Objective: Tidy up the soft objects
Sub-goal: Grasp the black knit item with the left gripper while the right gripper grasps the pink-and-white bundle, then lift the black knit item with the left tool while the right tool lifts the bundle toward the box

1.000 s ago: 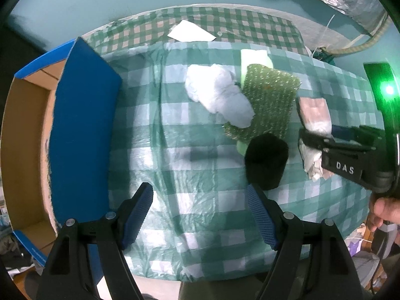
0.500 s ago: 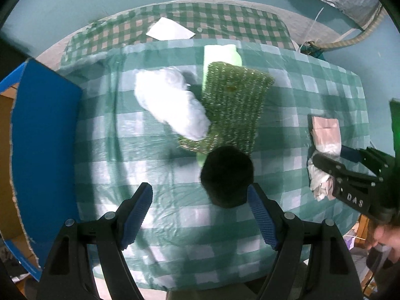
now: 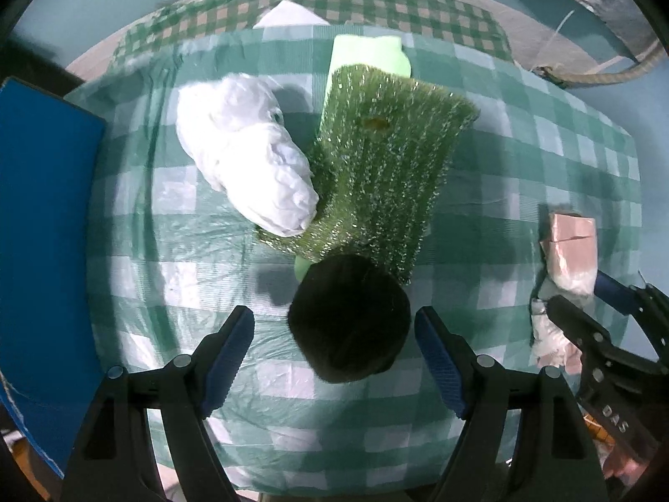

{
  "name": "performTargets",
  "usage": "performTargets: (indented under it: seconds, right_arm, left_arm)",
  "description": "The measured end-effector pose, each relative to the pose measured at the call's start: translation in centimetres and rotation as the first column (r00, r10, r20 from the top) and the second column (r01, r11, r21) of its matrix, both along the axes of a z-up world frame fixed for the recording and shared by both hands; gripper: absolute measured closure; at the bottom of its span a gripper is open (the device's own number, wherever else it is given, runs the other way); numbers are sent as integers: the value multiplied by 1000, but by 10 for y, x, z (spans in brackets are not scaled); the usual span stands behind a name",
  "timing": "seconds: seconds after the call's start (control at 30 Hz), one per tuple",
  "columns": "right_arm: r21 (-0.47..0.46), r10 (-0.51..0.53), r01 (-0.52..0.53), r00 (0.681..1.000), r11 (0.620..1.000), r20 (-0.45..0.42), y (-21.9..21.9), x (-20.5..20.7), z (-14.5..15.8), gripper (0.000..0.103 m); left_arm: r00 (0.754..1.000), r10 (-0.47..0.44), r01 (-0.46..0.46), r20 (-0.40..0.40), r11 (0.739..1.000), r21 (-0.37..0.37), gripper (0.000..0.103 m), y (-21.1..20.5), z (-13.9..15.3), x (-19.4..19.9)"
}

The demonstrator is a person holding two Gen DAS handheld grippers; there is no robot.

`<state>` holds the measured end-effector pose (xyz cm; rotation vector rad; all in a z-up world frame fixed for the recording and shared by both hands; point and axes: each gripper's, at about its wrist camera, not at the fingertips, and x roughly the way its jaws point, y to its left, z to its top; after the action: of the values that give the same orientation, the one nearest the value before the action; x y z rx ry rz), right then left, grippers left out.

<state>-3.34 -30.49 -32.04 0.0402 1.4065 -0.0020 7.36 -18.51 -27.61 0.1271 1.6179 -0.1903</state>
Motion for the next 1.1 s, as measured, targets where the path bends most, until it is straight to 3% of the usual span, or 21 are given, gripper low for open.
performTargets:
  seconds: [0.17, 0.27, 0.47, 0.6, 0.7, 0.83, 1.1]
  right_arm:
    - [-10, 17, -17, 1000, 1000, 11, 2, 6, 2, 41]
    - [-10, 26, -26, 1000, 1000, 12, 5, 12, -1, 41]
    - [-40, 43, -43, 999, 998, -4, 11, 15, -12, 41]
    - [-55, 61, -61, 998, 997, 5, 16, 11, -17, 41]
    - [-83, 75, -73, 997, 994, 17, 19, 6, -20, 54]
    - [-88, 93, -91, 995, 992, 26, 24, 1, -20, 60]
    - [-62, 104, -102, 994, 993, 33, 34, -6, -11, 64]
  left_arm:
    - [999, 24, -24, -29, 1000, -2, 27, -4, -12, 0]
    - [999, 27, -28, -29, 1000, -15, 47, -5, -13, -4]
    - [999, 30, -31, -30, 999, -43, 64, 3, -13, -11]
    - [1000, -21, 21, -16, 999, -41, 66, 6, -11, -22]
    - [999, -43, 43, -2, 999, -31, 67, 11, -8, -30]
    - [999, -42, 43, 10, 999, -20, 67, 20, -6, -40]
    - [998, -58, 58, 13, 998, 1, 67, 48, -8, -70]
